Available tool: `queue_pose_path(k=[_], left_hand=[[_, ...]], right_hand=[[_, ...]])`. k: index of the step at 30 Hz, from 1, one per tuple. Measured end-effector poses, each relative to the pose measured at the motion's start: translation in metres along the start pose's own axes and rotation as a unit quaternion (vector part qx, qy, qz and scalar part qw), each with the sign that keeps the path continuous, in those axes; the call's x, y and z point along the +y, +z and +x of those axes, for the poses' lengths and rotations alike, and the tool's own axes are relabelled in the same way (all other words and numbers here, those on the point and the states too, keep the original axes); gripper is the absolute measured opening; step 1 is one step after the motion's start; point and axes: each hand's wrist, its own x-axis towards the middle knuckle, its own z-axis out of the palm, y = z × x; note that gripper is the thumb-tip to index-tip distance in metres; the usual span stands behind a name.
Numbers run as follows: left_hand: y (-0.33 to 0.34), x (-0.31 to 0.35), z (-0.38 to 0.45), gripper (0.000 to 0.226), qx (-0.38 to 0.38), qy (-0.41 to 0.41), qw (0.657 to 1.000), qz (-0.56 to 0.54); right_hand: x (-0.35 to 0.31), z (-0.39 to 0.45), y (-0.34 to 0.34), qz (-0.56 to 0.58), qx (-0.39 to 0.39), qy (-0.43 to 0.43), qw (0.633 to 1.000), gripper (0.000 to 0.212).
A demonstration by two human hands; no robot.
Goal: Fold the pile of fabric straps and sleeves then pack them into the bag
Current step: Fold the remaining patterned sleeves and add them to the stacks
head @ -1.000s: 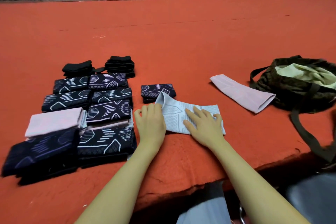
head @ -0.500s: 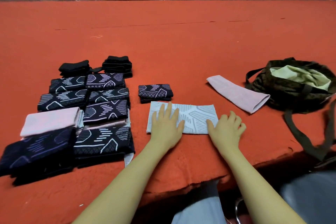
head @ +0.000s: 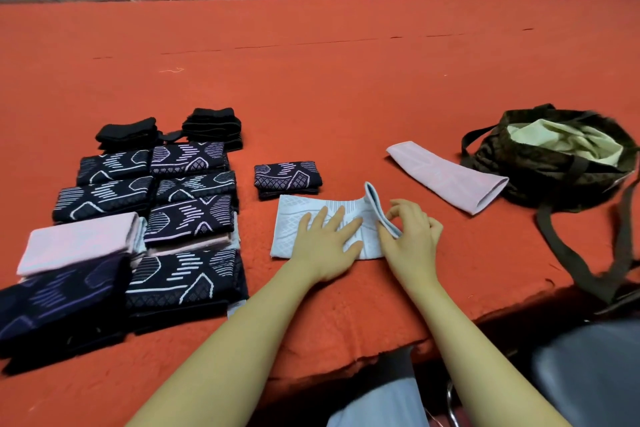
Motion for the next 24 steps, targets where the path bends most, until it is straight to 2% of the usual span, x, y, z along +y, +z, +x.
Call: queue_pose_path(k=[3, 5, 6, 8, 11, 14, 16, 20, 22, 24], left_hand=[[-0.004, -0.008, -0.003, 0.048, 0.007, -0.008, 0.999, -0.048], [-0.003, -0.016, -0.009, 0.048, 0.05, -0.064, 0.996, -0.036], [-0.002, -0.02, -0.013, 0.05, 0.08, -0.101, 0.992, -0.014], [-0.002, -0.026, -0.021, 0.055, 0.125, -0.177, 0.976, 0.024], [-0.002, -0.03, -0.024, 0.061, 0.199, -0.227, 0.951, 0.064], [0.01, -0.037, -0.023, 0.054, 0.275, -0.228, 0.93, 0.087], [0.015, -0.038, -0.025, 0.052, 0.28, -0.22, 0.931, 0.08], [0.015, -0.039, -0.026, 0.061, 0.306, -0.194, 0.93, 0.055], [0.016, -0.042, -0.025, 0.064, 0.324, -0.181, 0.927, 0.062], [0.017, -0.042, -0.025, 0.065, 0.355, -0.163, 0.919, 0.057]], right_hand=[[-0.008, 0.002, 0.007, 0.064, -0.021, -0.011, 0.998, 0.014], [-0.015, 0.005, 0.014, 0.087, -0.039, -0.003, 0.995, 0.022], [-0.019, 0.006, 0.017, 0.087, -0.055, -0.003, 0.995, 0.019], [-0.026, 0.009, 0.025, 0.051, -0.095, -0.016, 0.994, 0.009], [-0.029, 0.01, 0.035, -0.033, -0.129, -0.055, 0.99, 0.013], [-0.034, 0.009, 0.04, -0.063, -0.131, -0.086, 0.986, 0.016], [-0.037, 0.005, 0.044, -0.07, -0.168, -0.099, 0.978, 0.017], [-0.033, 0.003, 0.031, -0.064, -0.269, -0.102, 0.955, 0.048], [-0.027, 0.005, 0.02, -0.013, -0.304, -0.085, 0.949, 0.053], [-0.022, 0.003, 0.017, -0.019, -0.314, -0.092, 0.945, 0.062]])
